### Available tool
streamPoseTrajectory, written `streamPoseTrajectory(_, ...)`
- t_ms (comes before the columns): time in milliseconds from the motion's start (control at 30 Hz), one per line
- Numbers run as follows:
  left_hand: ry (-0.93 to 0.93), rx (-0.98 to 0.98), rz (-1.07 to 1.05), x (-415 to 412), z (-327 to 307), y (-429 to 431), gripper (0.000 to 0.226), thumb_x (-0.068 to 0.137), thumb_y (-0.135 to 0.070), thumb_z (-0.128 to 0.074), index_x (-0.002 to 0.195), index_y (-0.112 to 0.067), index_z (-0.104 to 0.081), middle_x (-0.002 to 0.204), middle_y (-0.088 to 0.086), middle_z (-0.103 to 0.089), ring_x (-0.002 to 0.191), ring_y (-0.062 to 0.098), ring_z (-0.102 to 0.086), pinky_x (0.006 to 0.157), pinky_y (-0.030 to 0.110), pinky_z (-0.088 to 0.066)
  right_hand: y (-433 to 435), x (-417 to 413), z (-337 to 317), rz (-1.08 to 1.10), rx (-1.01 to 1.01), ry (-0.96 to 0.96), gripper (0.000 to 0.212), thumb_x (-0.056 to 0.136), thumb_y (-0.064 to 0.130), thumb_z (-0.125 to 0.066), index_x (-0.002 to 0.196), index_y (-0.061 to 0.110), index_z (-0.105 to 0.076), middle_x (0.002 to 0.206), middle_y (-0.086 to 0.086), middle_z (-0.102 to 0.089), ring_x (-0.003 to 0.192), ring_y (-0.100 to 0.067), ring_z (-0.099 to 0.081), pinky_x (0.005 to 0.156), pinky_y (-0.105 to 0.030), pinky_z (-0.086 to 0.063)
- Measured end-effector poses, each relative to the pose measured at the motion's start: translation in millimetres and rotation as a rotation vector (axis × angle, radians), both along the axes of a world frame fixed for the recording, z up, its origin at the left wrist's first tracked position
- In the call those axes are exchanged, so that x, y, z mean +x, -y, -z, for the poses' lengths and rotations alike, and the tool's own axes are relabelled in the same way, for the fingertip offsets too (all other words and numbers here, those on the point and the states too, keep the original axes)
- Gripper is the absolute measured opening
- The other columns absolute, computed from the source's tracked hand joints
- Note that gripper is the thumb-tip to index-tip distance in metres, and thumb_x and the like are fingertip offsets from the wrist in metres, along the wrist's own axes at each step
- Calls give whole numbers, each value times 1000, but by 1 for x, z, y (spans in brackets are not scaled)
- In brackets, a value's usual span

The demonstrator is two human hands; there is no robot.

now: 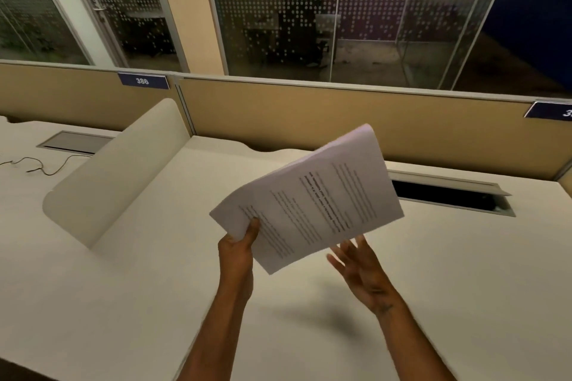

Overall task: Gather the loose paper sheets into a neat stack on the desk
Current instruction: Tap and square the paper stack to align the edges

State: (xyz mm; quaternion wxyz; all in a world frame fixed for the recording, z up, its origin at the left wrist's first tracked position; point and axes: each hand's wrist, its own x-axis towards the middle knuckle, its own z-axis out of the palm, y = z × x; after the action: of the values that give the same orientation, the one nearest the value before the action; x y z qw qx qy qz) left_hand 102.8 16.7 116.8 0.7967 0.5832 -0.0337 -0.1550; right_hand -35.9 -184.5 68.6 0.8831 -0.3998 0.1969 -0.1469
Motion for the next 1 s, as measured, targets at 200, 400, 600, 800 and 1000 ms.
streamPoseTrajectory(200,-213,-197,45,-25,24,2,39,82,-27,-73,120,-20,-67,104,-1,-81,93,16,-77,74,31,-63,-5,31,-52,152,-95,130,35,87,19,-70,122,23,-69,126,-10,-70,111,-25,-70,88,-40,-59)
streamPoseTrajectory(400,110,311,29,24,17,-37,78,80,-21,-83,147,-23,-44,146,4,-57,132,18,-56,108,37,-43,6,21,-60,154,-437,-74,18,79,31,-74,96,33,-78,105,-1,-79,95,-26,-74,78,-39,-62)
streamPoseTrajectory(600,282,365,340,39,-11,-7,104,68,-43,-87,155,-36,-31,148,-15,-53,127,9,-56,102,36,-48,9,13,-57,16,-603,-147,18,81,39,-71,97,37,-78,102,5,-79,90,-20,-75,63,-24,-61)
streamPoseTrajectory(800,189,152,318,29,2,0,38,71,-46,-84,93,-16,-81,99,8,-81,90,29,-77,73,31,-60,9,10,-53,-27,-618,-144,21,82,44,-71,103,41,-76,102,8,-78,91,-13,-73,63,-20,-59)
streamPoseTrajectory(1000,84,224,278,0,37,-1,27,73,-36,-85,94,-21,-83,99,6,-82,92,25,-78,72,29,-61,-2,6,-25,-64,-541,-208,19,84,32,-73,101,34,-79,105,3,-79,93,-14,-74,69,-21,-59)
